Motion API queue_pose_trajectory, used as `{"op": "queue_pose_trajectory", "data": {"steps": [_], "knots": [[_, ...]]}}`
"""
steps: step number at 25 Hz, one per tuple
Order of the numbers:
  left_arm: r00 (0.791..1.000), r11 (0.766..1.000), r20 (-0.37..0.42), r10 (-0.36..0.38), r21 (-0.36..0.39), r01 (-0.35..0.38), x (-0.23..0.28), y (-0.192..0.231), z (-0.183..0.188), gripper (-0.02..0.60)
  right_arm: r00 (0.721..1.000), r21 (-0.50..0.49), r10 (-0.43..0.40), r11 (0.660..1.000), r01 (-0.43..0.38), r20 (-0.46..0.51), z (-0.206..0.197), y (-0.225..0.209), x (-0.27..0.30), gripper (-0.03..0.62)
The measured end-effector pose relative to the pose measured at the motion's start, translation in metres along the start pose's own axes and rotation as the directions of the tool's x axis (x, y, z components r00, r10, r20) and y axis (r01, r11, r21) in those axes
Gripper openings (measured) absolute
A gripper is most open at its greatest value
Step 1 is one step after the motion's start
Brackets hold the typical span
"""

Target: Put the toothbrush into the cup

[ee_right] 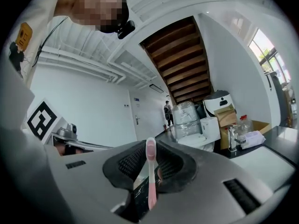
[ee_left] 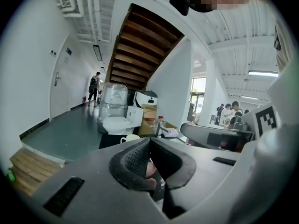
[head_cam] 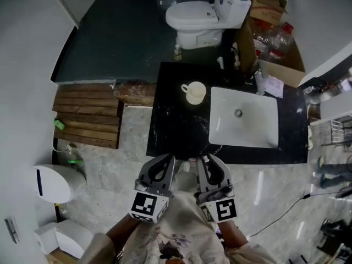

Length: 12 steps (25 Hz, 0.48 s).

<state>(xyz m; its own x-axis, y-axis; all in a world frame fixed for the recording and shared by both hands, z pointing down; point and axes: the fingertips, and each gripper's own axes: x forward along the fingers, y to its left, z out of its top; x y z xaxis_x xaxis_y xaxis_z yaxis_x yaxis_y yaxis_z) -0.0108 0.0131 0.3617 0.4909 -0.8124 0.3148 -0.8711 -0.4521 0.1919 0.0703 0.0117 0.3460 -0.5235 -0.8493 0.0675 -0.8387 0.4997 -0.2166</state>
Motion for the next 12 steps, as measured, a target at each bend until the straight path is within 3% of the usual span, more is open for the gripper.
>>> {"op": "queue_pose_trajectory", "data": {"steps": [6, 9, 12], "knots": [[0.999, 0.999, 0.008, 0.049, -0.023, -0.049, 0.041, -0.001, 0.011, 0.014, 0.994, -0.061, 0.100, 0.993, -0.097, 0.043, 0.014, -0.025, 0.034, 0.072], [0.998, 0.998, 0.006, 0.061, -0.033, -0.061, 0.052, -0.002, 0.013, 0.012, 0.997, -0.106, 0.073, 0.992, -0.069, 0.034, 0.015, -0.039, 0.045, 0.072], [0.998, 0.997, 0.009, 0.063, -0.037, -0.063, 0.063, 0.001, 0.015, 0.014, 0.996, -0.039, 0.086, 0.996, -0.085, 0.009, 0.010, -0.050, 0.055, 0.072]]}}
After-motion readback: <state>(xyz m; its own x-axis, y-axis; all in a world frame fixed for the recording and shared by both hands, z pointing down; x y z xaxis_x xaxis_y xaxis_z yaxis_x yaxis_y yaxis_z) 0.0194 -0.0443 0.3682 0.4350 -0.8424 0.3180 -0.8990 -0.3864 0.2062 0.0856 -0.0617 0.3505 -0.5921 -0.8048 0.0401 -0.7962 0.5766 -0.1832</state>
